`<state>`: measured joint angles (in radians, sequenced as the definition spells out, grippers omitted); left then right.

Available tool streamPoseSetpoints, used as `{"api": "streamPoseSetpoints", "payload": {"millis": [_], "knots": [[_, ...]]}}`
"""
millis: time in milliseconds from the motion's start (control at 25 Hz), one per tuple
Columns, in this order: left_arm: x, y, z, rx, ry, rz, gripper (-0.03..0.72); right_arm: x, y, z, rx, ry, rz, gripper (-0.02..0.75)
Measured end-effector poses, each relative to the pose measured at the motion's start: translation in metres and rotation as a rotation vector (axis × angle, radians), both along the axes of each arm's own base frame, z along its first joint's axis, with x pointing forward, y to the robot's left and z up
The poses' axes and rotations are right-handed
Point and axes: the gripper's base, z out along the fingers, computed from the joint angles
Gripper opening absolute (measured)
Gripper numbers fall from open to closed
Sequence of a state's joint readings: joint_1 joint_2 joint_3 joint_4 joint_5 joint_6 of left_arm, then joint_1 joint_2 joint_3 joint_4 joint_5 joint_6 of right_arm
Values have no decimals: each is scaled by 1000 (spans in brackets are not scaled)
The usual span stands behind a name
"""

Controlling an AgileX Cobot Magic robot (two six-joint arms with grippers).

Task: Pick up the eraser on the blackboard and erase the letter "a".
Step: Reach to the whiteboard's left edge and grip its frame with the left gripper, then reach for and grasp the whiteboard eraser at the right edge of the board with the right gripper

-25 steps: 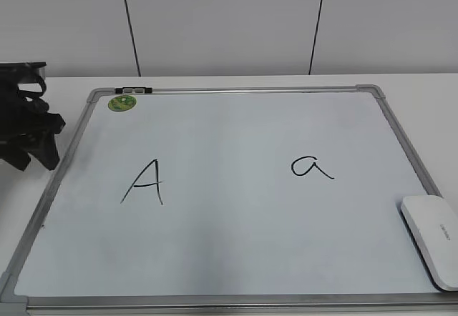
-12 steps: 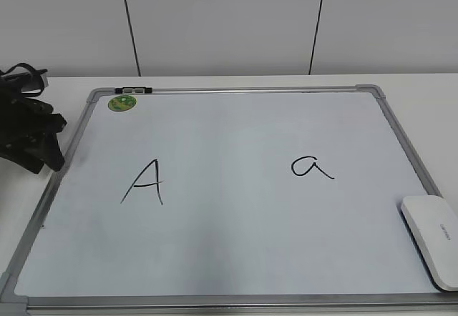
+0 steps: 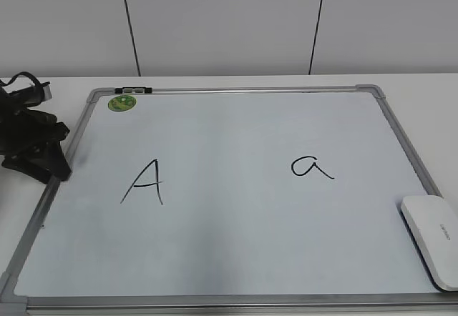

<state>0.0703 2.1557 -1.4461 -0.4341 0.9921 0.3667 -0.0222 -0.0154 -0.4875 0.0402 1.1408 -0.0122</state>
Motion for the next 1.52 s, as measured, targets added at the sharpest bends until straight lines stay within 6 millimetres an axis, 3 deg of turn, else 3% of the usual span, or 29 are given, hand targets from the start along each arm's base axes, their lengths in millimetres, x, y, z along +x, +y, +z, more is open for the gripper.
{"api": "streamPoseSetpoints", "payload": {"millis": [600,1000,1120,1320,1520], "knots": [[0,2,-1,-1,5,3,47,0,0,0,0,0,0,588],[0,4,-1,-7,8,14,37,0,0,0,5,-2,3,587],[0,4,-1,-6,9,12,36,1,1,10,6,-52,3,587],[0,4,-1,-6,8,12,36,28,1,31,23,-131,2,587],[0,4,-2,-3,10,10,35,74,-1,25,21,73,1,587]]}}
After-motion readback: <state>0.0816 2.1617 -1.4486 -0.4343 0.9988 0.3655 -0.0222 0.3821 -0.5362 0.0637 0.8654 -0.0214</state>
